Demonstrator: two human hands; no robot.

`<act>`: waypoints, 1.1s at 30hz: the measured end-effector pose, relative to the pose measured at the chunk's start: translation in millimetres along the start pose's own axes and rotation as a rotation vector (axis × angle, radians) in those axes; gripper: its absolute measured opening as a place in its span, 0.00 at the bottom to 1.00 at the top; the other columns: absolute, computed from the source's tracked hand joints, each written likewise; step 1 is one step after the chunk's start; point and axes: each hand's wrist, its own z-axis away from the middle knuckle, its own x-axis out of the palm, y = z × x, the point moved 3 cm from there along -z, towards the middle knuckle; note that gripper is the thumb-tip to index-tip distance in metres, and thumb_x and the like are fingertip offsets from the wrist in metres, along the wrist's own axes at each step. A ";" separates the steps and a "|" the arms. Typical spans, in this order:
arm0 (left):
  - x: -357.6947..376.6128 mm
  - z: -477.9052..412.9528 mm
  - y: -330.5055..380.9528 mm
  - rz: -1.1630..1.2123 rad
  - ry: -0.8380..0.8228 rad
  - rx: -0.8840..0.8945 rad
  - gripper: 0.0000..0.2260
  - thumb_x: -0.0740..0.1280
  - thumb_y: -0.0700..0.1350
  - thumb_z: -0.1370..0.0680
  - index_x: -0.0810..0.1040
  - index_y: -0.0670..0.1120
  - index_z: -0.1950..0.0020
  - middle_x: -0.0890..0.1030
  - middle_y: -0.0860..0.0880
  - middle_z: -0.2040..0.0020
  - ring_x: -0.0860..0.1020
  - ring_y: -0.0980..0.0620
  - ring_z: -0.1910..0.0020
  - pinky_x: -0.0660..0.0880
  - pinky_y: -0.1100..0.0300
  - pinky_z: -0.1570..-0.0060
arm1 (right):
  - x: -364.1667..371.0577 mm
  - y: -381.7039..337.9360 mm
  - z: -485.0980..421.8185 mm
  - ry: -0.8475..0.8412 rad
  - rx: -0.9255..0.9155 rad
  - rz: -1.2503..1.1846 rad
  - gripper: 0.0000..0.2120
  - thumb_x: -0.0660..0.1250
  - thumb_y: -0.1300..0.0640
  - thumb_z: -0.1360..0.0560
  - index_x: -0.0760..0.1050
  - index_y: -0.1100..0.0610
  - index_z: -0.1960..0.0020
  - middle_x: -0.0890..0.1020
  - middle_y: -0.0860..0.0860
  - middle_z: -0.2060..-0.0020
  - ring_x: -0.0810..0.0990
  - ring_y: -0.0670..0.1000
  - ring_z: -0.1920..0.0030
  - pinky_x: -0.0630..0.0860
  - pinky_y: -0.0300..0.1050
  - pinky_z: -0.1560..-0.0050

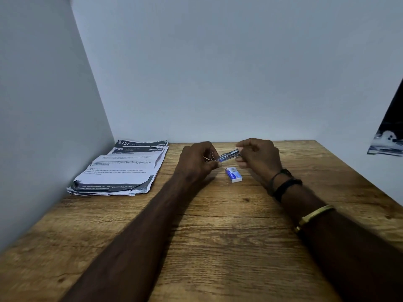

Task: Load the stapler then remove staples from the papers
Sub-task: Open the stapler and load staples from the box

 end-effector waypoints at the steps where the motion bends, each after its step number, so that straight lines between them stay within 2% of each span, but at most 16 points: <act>1: -0.1 -0.2 -1.2 -0.011 0.004 0.000 0.08 0.80 0.45 0.31 0.82 0.50 0.58 0.85 0.52 0.60 0.81 0.54 0.60 0.81 0.54 0.55 | -1.8 -3.9 0.9 0.036 -0.101 0.127 0.08 0.69 0.62 0.22 0.86 0.54 0.52 0.88 0.50 0.59 0.88 0.49 0.61 0.86 0.48 0.56; 4: 0.1 1.0 -2.4 -0.027 0.006 0.000 0.08 0.79 0.45 0.30 0.81 0.52 0.59 0.85 0.52 0.60 0.82 0.53 0.59 0.81 0.54 0.54 | -0.6 -14.2 6.8 0.028 -0.316 0.454 0.09 0.68 0.62 0.24 0.87 0.53 0.52 0.88 0.49 0.58 0.85 0.50 0.56 0.81 0.47 0.49; 12: 0.4 1.7 -1.5 -0.042 0.025 0.050 0.07 0.78 0.46 0.29 0.80 0.53 0.59 0.84 0.54 0.62 0.80 0.57 0.62 0.76 0.60 0.60 | 4.5 -27.5 14.9 -0.015 -0.416 0.769 0.12 0.63 0.59 0.22 0.84 0.52 0.47 0.86 0.53 0.52 0.82 0.57 0.51 0.76 0.49 0.53; 17: 2.2 1.2 -1.7 -0.057 0.031 0.084 0.05 0.77 0.47 0.30 0.82 0.50 0.59 0.85 0.53 0.62 0.83 0.54 0.61 0.80 0.56 0.56 | 8.0 -30.0 21.8 -0.045 -0.465 0.771 0.12 0.64 0.62 0.24 0.84 0.51 0.49 0.84 0.51 0.47 0.78 0.57 0.44 0.76 0.53 0.47; 20: 2.7 1.1 -1.9 -0.044 0.025 0.093 0.05 0.77 0.46 0.30 0.82 0.52 0.60 0.85 0.53 0.62 0.83 0.54 0.60 0.81 0.52 0.54 | 11.7 -31.6 24.2 -0.095 -0.509 0.743 0.13 0.65 0.64 0.26 0.85 0.52 0.49 0.84 0.51 0.47 0.78 0.56 0.43 0.76 0.54 0.46; 25: 3.0 -0.2 -3.9 -0.022 0.015 0.092 0.04 0.77 0.47 0.30 0.83 0.52 0.60 0.86 0.53 0.62 0.84 0.54 0.60 0.82 0.51 0.54 | 14.7 -31.2 23.9 -0.143 -0.495 0.721 0.13 0.66 0.64 0.27 0.85 0.51 0.50 0.84 0.49 0.47 0.78 0.54 0.43 0.75 0.52 0.45; 29: 3.9 -1.0 -4.7 -0.034 -0.004 0.083 0.04 0.77 0.48 0.30 0.83 0.53 0.60 0.85 0.54 0.61 0.84 0.55 0.59 0.82 0.50 0.53 | 8.2 -33.1 23.1 -0.050 -0.470 0.643 0.13 0.65 0.65 0.26 0.83 0.52 0.49 0.84 0.51 0.49 0.80 0.55 0.46 0.77 0.52 0.46; 33: 4.0 -0.5 -4.6 -0.046 -0.005 0.093 0.04 0.76 0.49 0.30 0.84 0.52 0.60 0.85 0.54 0.61 0.84 0.55 0.60 0.82 0.50 0.53 | 6.9 -33.3 23.9 -0.033 -0.468 0.733 0.11 0.64 0.63 0.25 0.84 0.52 0.51 0.84 0.51 0.50 0.80 0.56 0.48 0.77 0.52 0.50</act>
